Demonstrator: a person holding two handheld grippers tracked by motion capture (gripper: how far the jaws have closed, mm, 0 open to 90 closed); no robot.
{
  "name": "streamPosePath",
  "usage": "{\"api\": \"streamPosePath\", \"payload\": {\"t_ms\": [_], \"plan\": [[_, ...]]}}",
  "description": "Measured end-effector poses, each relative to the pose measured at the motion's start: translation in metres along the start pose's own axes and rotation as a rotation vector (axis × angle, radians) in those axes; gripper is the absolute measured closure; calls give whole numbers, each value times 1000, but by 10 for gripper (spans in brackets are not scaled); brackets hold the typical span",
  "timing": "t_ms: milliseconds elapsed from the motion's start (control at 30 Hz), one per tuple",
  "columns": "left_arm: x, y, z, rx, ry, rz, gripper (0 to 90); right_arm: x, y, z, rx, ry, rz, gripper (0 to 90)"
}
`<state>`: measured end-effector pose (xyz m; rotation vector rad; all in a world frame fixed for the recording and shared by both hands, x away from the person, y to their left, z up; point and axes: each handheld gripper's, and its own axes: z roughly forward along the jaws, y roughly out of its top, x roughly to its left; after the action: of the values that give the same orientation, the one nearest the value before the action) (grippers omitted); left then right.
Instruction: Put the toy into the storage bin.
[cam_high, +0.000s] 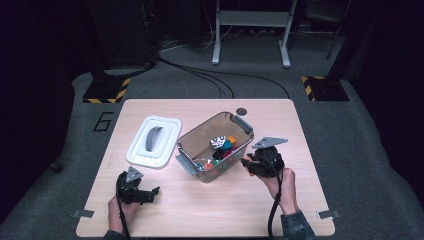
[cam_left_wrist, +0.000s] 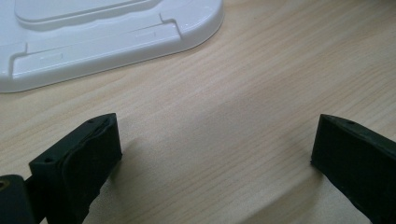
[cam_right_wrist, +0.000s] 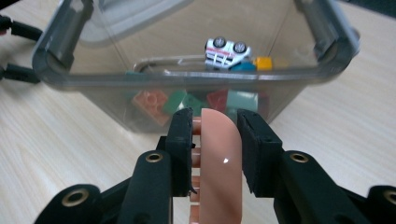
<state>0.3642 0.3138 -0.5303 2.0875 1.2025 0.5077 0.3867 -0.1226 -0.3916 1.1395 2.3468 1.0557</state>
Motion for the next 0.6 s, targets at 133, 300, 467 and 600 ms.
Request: {"api": "streamPosePath", "payload": {"t_ms": [133, 300, 467, 600], "plan": [[0, 0, 0, 0, 0, 0, 14, 2, 12, -3, -35, -8, -3, 670], [0, 0, 0, 3, -2, 2, 14, 0, 29, -3, -60, -15, -24, 670], [0, 0, 0, 2, -1, 1, 14, -3, 43, -1, -83, -21, -26, 670], [0, 0, 0, 0, 0, 1, 14, -6, 52, 4, -93, -21, -27, 670]]}}
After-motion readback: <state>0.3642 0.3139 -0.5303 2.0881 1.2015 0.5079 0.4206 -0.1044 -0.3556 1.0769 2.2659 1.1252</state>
